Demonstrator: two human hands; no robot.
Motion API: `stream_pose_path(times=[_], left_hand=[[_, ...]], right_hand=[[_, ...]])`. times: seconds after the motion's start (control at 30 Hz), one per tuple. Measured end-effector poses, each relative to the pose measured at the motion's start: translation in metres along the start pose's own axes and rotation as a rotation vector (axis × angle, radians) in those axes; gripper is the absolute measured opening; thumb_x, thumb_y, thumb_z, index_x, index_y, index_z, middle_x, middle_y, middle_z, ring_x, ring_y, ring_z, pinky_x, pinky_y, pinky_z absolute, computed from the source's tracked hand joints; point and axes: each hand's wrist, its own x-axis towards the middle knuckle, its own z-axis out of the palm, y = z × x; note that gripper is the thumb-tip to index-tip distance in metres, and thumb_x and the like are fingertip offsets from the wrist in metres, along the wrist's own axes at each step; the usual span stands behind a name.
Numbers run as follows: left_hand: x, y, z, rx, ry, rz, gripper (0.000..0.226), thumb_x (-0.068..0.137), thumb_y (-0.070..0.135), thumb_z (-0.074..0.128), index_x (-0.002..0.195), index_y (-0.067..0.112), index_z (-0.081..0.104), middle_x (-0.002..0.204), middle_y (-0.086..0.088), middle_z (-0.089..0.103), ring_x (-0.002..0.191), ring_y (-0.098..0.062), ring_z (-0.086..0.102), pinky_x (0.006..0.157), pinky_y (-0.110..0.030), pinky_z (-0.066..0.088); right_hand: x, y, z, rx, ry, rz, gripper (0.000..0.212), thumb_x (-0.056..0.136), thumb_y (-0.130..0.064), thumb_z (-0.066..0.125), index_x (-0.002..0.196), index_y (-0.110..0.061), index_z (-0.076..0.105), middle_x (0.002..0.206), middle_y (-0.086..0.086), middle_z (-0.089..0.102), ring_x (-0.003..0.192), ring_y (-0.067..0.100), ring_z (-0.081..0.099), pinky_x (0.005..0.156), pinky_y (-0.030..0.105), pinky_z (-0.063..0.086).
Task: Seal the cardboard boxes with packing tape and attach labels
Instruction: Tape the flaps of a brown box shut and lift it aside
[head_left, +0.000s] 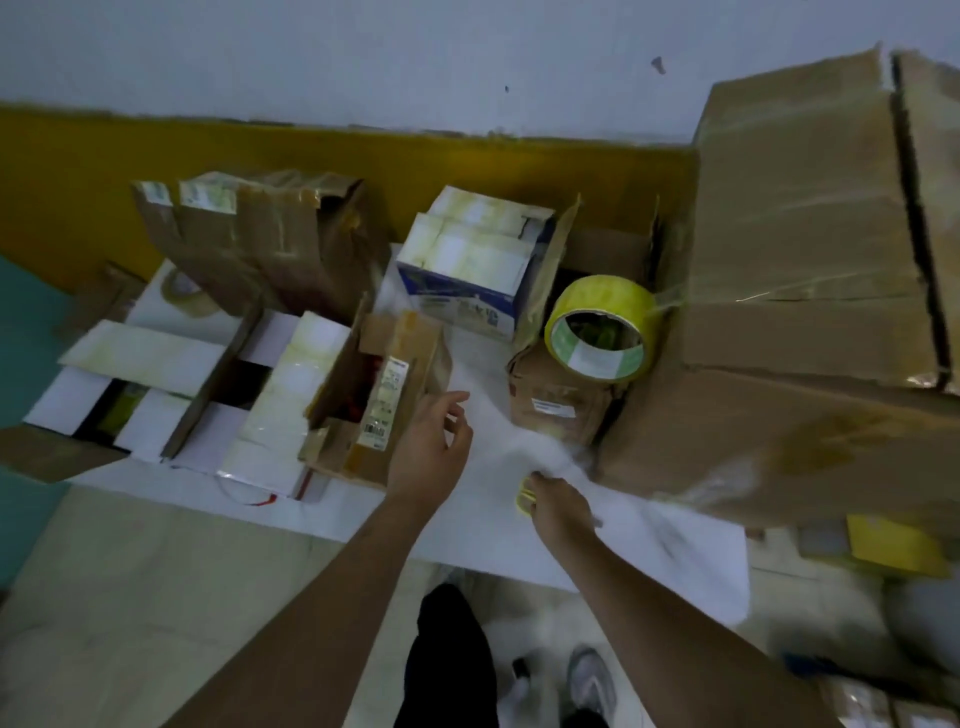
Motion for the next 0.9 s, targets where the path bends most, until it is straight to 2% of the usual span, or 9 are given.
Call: stream_pose_path(times=[0.1, 0.13, 0.23, 0.3, 0.43, 0.6, 0.67, 0.8, 0.9], left_hand=[[0.015, -0.007, 0.002, 0.01, -0.016, 0.078, 0.034, 0.099, 0.018, 0.052, 0.132, 0.023, 0.058, 0.111, 0.009, 0.057, 0.09, -0.002, 0.053, 0.074, -0.016, 0.043], [0.021, -0.007, 0.002, 0.006, -0.02, 0.103, 0.034, 0.099, 0.017, 0.052, 0.132, 0.022, 0.058, 0.11, 0.009, 0.057, 0.089, -0.002, 0.053, 0.073, -0.015, 0.043], [0.035, -0.004, -0.004, -0.046, -0.04, 0.146, 0.033, 0.099, 0.015, 0.052, 0.13, 0.02, 0.06, 0.11, 0.007, 0.057, 0.092, -0.002, 0.054, 0.077, -0.019, 0.046], [0.043, 0.001, -0.009, -0.078, -0.073, 0.159, 0.033, 0.1, 0.015, 0.05, 0.131, 0.02, 0.059, 0.112, 0.007, 0.058, 0.094, -0.003, 0.054, 0.077, -0.021, 0.048], [0.057, 0.008, -0.014, -0.134, -0.134, 0.164, 0.032, 0.102, 0.019, 0.047, 0.132, 0.023, 0.058, 0.115, 0.006, 0.058, 0.091, -0.004, 0.054, 0.075, -0.026, 0.05], [0.076, 0.02, -0.006, -0.15, -0.176, 0.227, 0.029, 0.102, 0.026, 0.046, 0.127, 0.022, 0.062, 0.118, 0.004, 0.06, 0.098, -0.003, 0.057, 0.083, -0.036, 0.054], [0.084, 0.033, -0.004, -0.18, -0.173, 0.233, 0.029, 0.102, 0.027, 0.046, 0.125, 0.02, 0.063, 0.118, 0.001, 0.062, 0.098, -0.003, 0.059, 0.084, -0.035, 0.055], [0.096, 0.066, -0.005, -0.275, -0.138, 0.227, 0.024, 0.104, 0.012, 0.049, 0.124, 0.013, 0.061, 0.113, 0.0, 0.061, 0.088, 0.009, 0.058, 0.064, -0.006, 0.048], [0.106, 0.087, -0.008, -0.335, -0.066, 0.284, 0.021, 0.103, 0.013, 0.048, 0.122, 0.013, 0.06, 0.111, 0.001, 0.063, 0.094, -0.002, 0.059, 0.074, -0.01, 0.047]], right_hand=[[0.012, -0.006, 0.004, -0.119, -0.094, -0.025, 0.044, 0.097, -0.011, 0.05, 0.141, -0.01, 0.043, 0.115, 0.012, 0.066, 0.104, 0.03, 0.064, 0.08, 0.035, 0.049], [0.013, -0.009, 0.006, -0.144, -0.049, -0.03, 0.046, 0.089, -0.011, 0.062, 0.134, -0.011, 0.05, 0.105, 0.011, 0.068, 0.093, 0.028, 0.068, 0.074, 0.035, 0.053], [0.014, -0.01, 0.031, -0.181, -0.019, 0.052, 0.049, 0.032, -0.009, 0.094, 0.072, -0.017, 0.067, 0.058, 0.002, 0.059, 0.043, 0.017, 0.06, 0.036, 0.023, 0.044], [0.006, -0.013, 0.041, -0.201, -0.004, 0.127, 0.038, 0.047, -0.008, 0.091, 0.067, -0.019, 0.06, 0.061, 0.001, 0.06, 0.049, 0.015, 0.062, 0.04, 0.023, 0.044], [-0.011, -0.032, 0.031, -0.038, 0.183, 0.317, 0.009, 0.093, -0.013, 0.058, 0.087, -0.018, 0.062, 0.084, 0.001, 0.066, 0.076, 0.017, 0.067, 0.055, 0.025, 0.04], [-0.008, -0.041, 0.034, 0.322, 0.305, 0.738, 0.035, 0.101, -0.025, 0.047, 0.134, -0.013, 0.047, 0.102, 0.01, 0.069, 0.092, 0.028, 0.068, 0.068, 0.032, 0.043], [-0.009, -0.038, 0.03, 0.492, 0.316, 0.846, 0.031, 0.1, -0.026, 0.047, 0.125, -0.009, 0.048, 0.108, 0.014, 0.068, 0.096, 0.033, 0.066, 0.075, 0.035, 0.046], [-0.019, -0.027, 0.019, 0.651, 0.314, 0.925, 0.024, 0.098, -0.022, 0.049, 0.112, -0.004, 0.054, 0.113, 0.017, 0.064, 0.105, 0.036, 0.063, 0.086, 0.039, 0.049], [-0.035, -0.018, 0.007, 0.627, 0.229, 0.874, 0.021, 0.097, -0.025, 0.055, 0.1, -0.005, 0.057, 0.098, 0.011, 0.062, 0.099, 0.031, 0.064, 0.071, 0.03, 0.046]])
